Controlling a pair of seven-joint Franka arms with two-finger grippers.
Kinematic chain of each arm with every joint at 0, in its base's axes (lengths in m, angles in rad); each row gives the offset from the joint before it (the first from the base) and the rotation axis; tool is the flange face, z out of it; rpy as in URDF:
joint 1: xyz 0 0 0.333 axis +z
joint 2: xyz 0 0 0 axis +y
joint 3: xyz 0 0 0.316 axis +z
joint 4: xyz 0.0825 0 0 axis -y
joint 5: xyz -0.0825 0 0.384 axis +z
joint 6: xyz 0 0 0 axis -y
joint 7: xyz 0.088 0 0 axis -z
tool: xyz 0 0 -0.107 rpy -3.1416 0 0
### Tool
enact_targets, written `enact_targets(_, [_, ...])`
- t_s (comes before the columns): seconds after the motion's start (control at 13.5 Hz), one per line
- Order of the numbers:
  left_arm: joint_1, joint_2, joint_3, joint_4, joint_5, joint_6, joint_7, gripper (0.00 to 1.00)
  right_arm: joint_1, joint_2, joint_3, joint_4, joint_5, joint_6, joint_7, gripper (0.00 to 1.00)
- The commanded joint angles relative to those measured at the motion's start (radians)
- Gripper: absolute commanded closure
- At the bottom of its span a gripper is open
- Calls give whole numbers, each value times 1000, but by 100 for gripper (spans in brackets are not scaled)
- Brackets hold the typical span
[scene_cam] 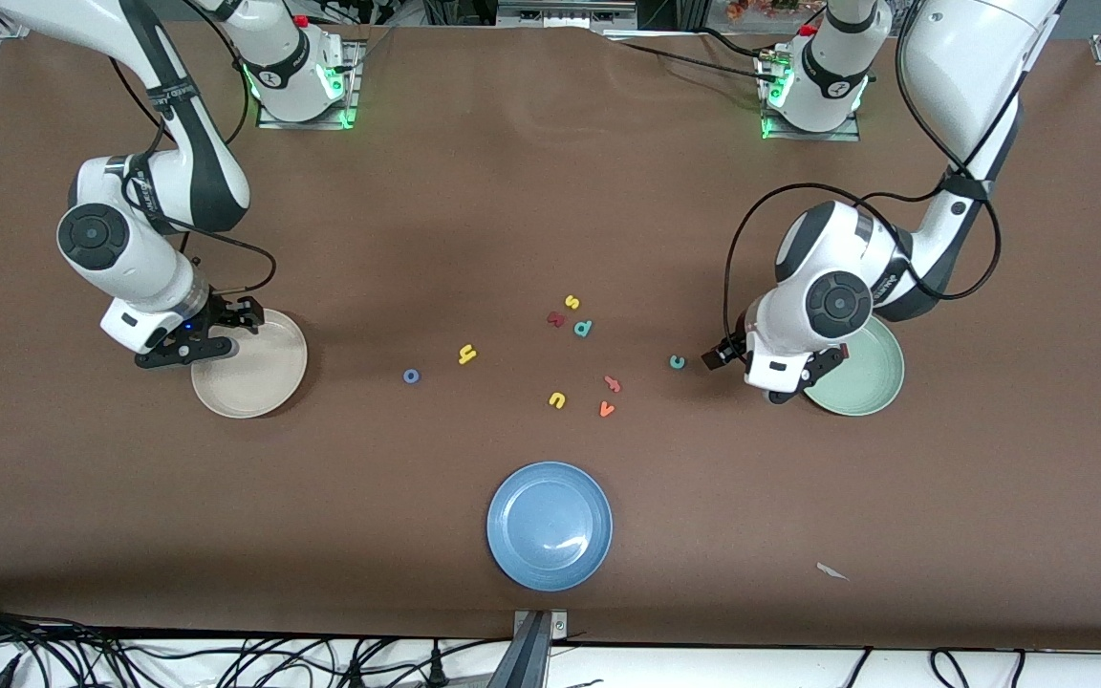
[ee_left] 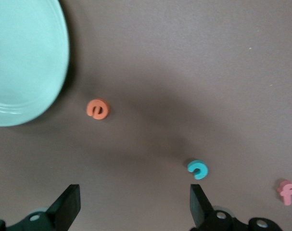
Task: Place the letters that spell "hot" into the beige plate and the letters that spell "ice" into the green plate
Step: 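Reach the blue o with the right gripper while the left gripper reaches the teal c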
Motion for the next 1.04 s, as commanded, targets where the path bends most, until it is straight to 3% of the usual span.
enact_targets(0.0, [-33, 52, 4, 21, 17, 80, -103, 0, 26, 59, 50, 57, 69, 31, 50, 18])
enact_targets(0.22, [-70, 75, 9, 22, 17, 94, -158, 0, 69, 122, 92, 148, 57, 25, 197, 18])
enact_targets(0.37, [-103, 129, 15, 71, 24, 95, -223, 0, 119, 165, 104, 212, 55, 11, 280, 18])
enact_targets(0.52, [-116, 166, 18, 96, 111, 118, -341, 0, 194, 240, 99, 300, 53, 8, 385, 18])
enact_targets(0.67, [-128, 179, 17, 98, 149, 138, -407, 0, 237, 320, 95, 375, -18, 9, 510, 18])
enact_targets(0.81, [-139, 181, 20, 98, 147, 149, -418, 0, 256, 352, 95, 383, -107, 14, 606, 18])
enact_targets(0.96, [-131, 187, 20, 84, 149, 196, -448, 0, 280, 378, 86, 381, -124, 25, 644, 18])
